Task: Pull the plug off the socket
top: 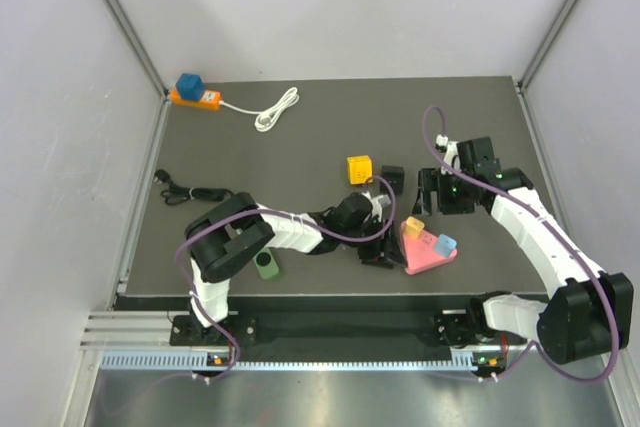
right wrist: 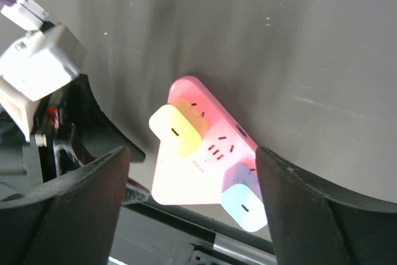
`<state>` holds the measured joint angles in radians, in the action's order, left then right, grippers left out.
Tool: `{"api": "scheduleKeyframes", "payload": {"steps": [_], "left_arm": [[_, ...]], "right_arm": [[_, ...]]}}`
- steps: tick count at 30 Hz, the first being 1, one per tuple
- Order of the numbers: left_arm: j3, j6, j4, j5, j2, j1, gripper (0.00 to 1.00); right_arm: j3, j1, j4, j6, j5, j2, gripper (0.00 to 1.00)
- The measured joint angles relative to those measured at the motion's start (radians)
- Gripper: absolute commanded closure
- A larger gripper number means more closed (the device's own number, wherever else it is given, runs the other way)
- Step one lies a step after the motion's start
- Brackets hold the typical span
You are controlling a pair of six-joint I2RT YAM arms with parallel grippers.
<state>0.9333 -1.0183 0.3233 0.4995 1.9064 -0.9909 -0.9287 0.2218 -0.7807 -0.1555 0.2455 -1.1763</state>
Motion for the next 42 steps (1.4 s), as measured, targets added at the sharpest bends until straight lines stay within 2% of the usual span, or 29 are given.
{"api": "scheduleKeyframes", "payload": {"steps": [2,3,11,19,27,36,37,38,42], "left_arm": [[0.0,-0.009,0.011,-0.001,0.0,-0.01,0.44],[0.0,-0.013,0.02,-0.003,0.0,-0.014,0.45],[-0.072,-0.026,0.031,-0.039,-0.091,-0.023,0.48],[-0.156,-0.026,0.029,-0.053,-0.209,0.011,0.48],[-0.185,-0.006,0.002,-0.071,-0.259,0.034,0.47],[-0.185,-0.003,-0.005,-0.071,-0.261,0.035,0.46],[-0.185,-0.003,-0.005,-0.071,-0.261,0.035,0.46],[-0.185,-0.002,-0.005,-0.071,-0.261,0.035,0.46],[-0.185,-0.003,-0.006,-0.076,-0.261,0.035,0.45]], "right_arm": [[0.001,0.008,0.008,0.004,0.008,-0.01,0.29],[0.006,0.016,0.016,0.007,0.014,-0.019,0.3],[0.034,0.097,0.03,0.013,0.035,-0.109,0.32],[0.034,0.147,0.04,0.014,0.013,-0.163,0.38],[0.034,0.158,0.053,0.014,-0.035,-0.201,0.46],[0.034,0.161,0.084,-0.026,-0.074,-0.214,0.7],[0.034,0.161,0.087,-0.037,-0.079,-0.214,0.77],[0.035,0.161,0.09,-0.053,-0.087,-0.214,0.79],[0.053,0.162,0.114,-0.136,-0.122,-0.195,0.84]]}}
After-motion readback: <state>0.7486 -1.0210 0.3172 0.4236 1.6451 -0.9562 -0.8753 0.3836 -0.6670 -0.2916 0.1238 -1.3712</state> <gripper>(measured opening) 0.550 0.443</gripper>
